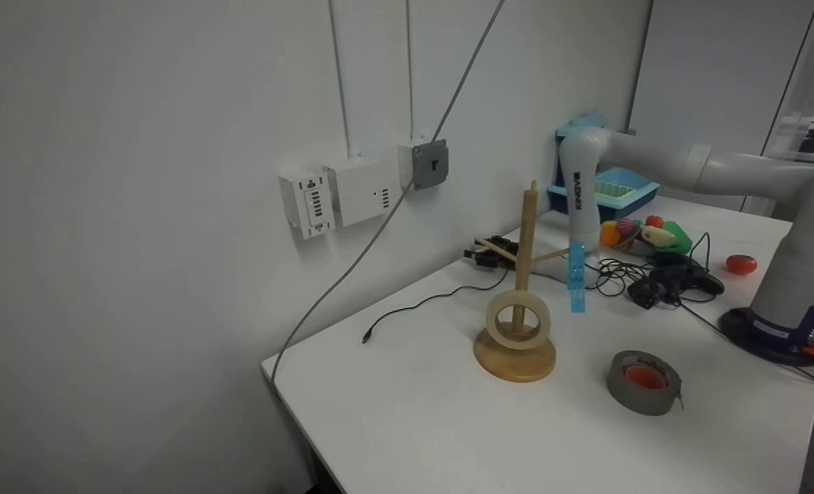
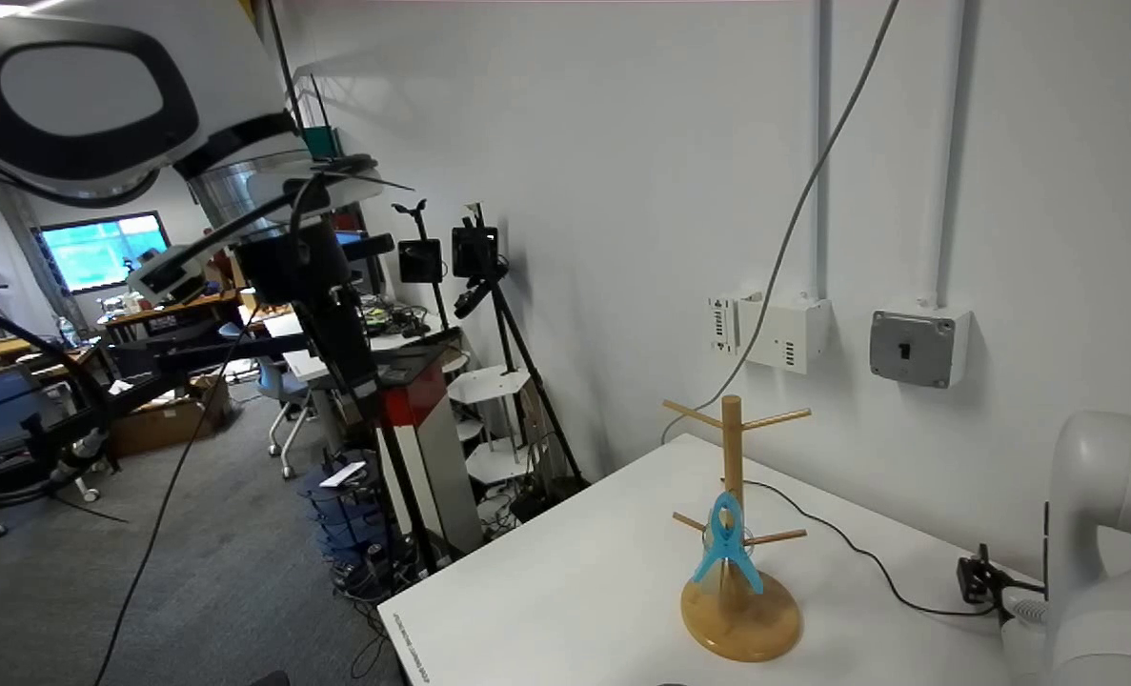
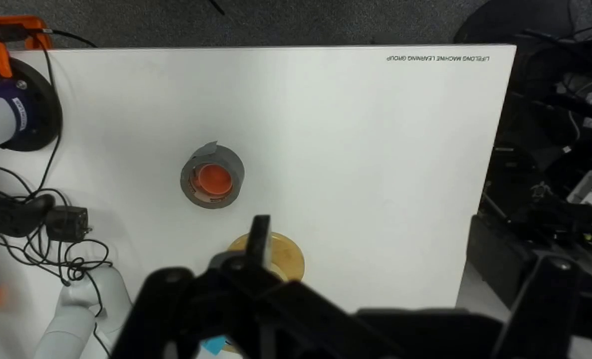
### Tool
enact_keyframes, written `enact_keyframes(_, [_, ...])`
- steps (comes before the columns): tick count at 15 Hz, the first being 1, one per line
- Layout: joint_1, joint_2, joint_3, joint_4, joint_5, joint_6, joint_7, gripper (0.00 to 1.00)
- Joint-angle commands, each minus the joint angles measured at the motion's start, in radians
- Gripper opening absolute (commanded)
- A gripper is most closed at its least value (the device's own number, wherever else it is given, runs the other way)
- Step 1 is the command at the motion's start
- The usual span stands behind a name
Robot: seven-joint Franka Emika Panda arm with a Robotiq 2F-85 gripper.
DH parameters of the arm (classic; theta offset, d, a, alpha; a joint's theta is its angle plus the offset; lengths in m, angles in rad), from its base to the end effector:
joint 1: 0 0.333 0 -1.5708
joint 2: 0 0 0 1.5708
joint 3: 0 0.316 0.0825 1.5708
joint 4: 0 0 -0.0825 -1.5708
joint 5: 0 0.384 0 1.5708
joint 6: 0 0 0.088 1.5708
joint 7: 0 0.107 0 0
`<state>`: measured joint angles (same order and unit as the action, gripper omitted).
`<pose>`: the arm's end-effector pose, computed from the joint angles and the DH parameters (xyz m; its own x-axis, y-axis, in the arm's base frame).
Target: Move the peg from the stand to the table
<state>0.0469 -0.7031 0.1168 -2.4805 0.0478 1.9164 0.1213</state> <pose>0.3482 0.0665 0.5337 0.9904 0.0076 0.1381 0.0060 -0.9999 0.0120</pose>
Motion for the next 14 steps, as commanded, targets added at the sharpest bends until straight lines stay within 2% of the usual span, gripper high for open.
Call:
enact_keyframes(1, [0.001, 0.009, -0.008, -0.005, -0.003, 0.003, 0.003, 1.0])
enact_keyframes(8, [-0.012, 0.054, -0.021, -0.061, -0.005, 0.063, 0.003, 1.0])
enact_keyframes(14, [-0.048, 0.183, -0.032, -0.071, -0.034, 0.212, 0.019, 1.0])
